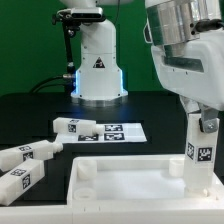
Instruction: Assemble desk
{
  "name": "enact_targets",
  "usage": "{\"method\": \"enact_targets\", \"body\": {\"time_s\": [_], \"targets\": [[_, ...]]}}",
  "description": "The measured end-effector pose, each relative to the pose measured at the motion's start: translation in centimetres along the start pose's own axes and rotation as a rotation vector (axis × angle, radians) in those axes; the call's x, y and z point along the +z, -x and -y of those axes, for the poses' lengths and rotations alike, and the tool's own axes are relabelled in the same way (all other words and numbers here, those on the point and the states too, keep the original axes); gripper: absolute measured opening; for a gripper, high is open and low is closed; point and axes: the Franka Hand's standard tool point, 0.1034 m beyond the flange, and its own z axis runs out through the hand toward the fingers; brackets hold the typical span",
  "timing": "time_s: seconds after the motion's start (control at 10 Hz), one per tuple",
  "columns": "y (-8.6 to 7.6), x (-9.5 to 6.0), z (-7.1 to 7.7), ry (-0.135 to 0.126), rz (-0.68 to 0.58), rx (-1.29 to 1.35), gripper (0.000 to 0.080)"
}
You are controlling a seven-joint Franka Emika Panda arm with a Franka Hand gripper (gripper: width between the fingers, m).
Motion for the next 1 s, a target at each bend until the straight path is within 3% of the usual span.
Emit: {"method": "enact_targets", "body": {"time_s": [0.1,0.2,0.3,0.4,0.8,1.0], "targets": [[0.0,0.0,0.0,0.0,0.0,-0.028,0.0357],[0.1,0.0,0.0,0.0,0.001,-0.039,0.0543],[0.0,0.0,0.0,0.002,-0.011,-0.278,0.0543],[0.6,0.0,-0.1,0.028,-0.012,-0.53,0.0626],[0.6,0.1,-0.2,0.042,-0.007,-0.865,0.0649],[-0.2,0.5,-0.7,0.117,-0.035,-1.314,0.0649]]}}
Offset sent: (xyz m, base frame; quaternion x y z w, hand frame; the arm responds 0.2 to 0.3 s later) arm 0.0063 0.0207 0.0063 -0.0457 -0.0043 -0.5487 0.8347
